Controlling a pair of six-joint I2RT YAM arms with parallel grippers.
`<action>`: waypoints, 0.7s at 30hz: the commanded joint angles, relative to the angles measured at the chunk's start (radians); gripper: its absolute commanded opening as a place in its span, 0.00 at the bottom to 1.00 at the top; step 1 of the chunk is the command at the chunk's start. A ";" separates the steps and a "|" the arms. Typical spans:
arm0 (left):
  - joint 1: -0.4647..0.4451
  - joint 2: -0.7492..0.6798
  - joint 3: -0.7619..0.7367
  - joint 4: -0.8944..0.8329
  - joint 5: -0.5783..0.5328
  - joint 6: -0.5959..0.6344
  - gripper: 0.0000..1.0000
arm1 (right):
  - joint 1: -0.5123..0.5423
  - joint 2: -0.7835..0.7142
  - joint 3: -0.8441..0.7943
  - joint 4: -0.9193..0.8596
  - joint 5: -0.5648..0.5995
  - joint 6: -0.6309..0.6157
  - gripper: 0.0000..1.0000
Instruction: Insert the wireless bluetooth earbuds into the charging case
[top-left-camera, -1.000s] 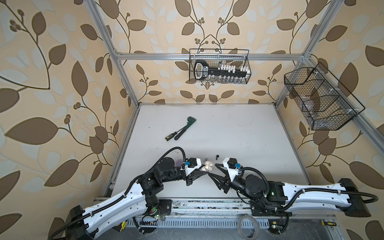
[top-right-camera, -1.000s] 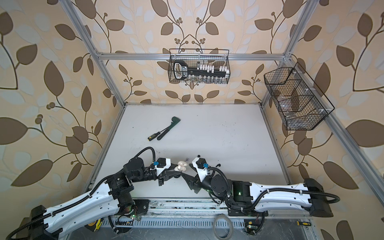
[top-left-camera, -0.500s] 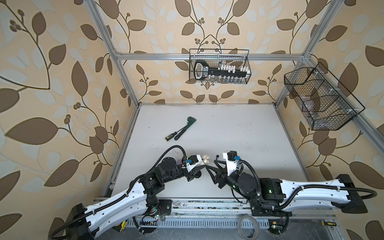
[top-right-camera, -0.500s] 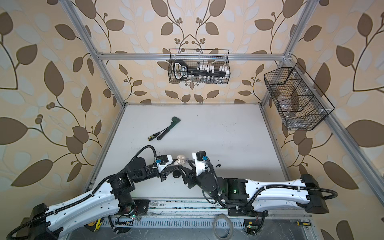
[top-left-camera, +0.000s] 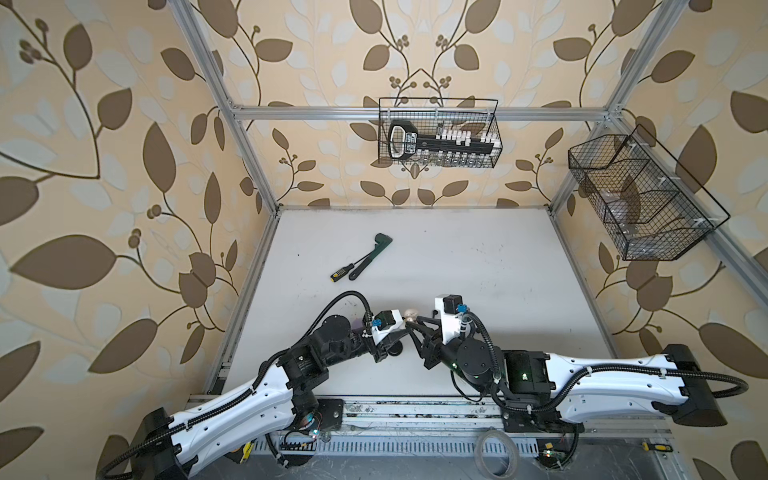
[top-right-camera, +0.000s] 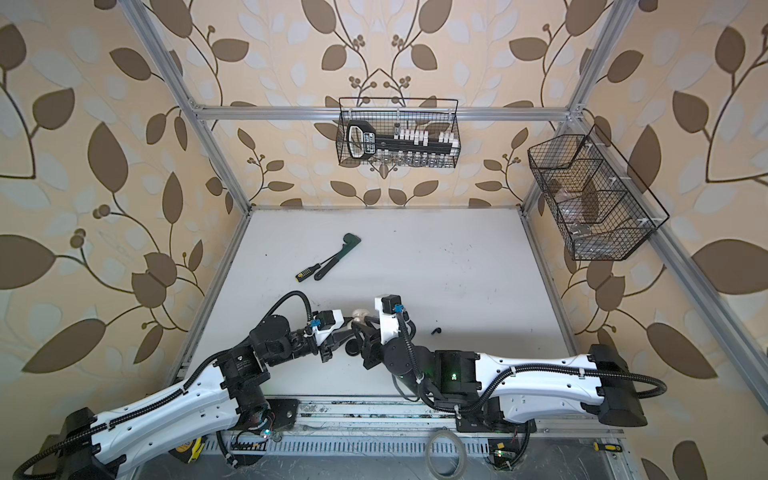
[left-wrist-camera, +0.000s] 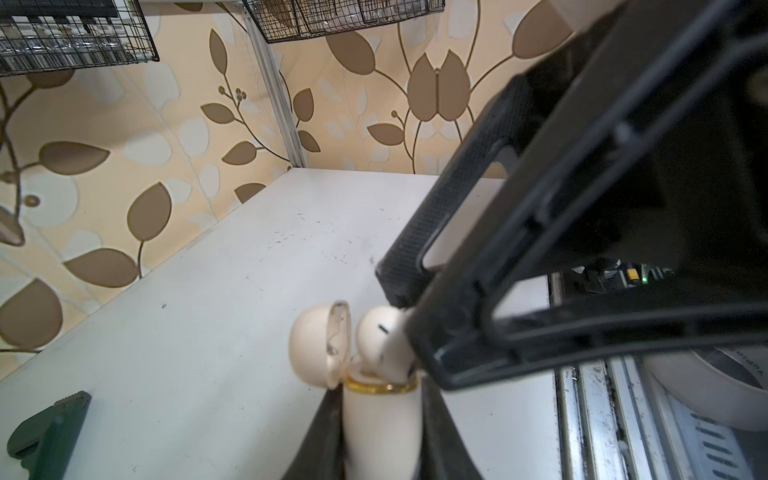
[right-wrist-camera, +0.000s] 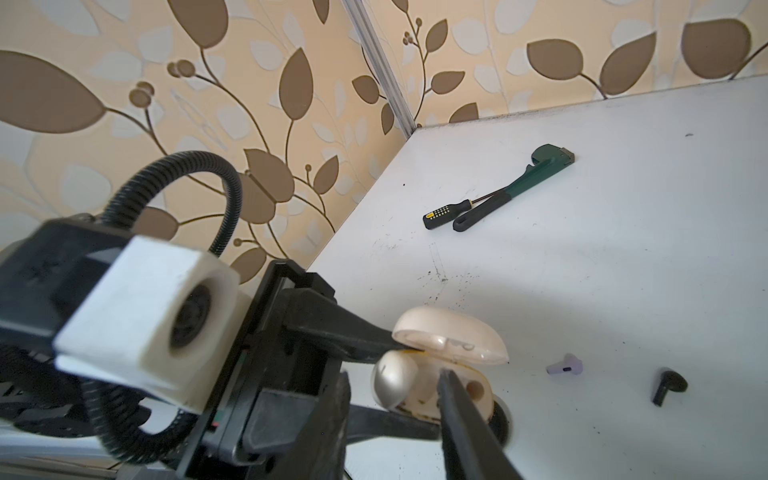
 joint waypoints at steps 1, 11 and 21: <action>-0.010 -0.011 0.000 0.054 0.026 0.005 0.00 | -0.013 0.012 0.035 -0.014 -0.005 0.024 0.33; -0.009 -0.037 0.006 0.063 0.083 -0.037 0.00 | -0.020 0.006 -0.015 0.024 -0.031 -0.027 0.16; -0.008 -0.047 0.046 0.041 0.164 -0.067 0.00 | -0.022 -0.050 -0.140 0.123 -0.051 -0.107 0.10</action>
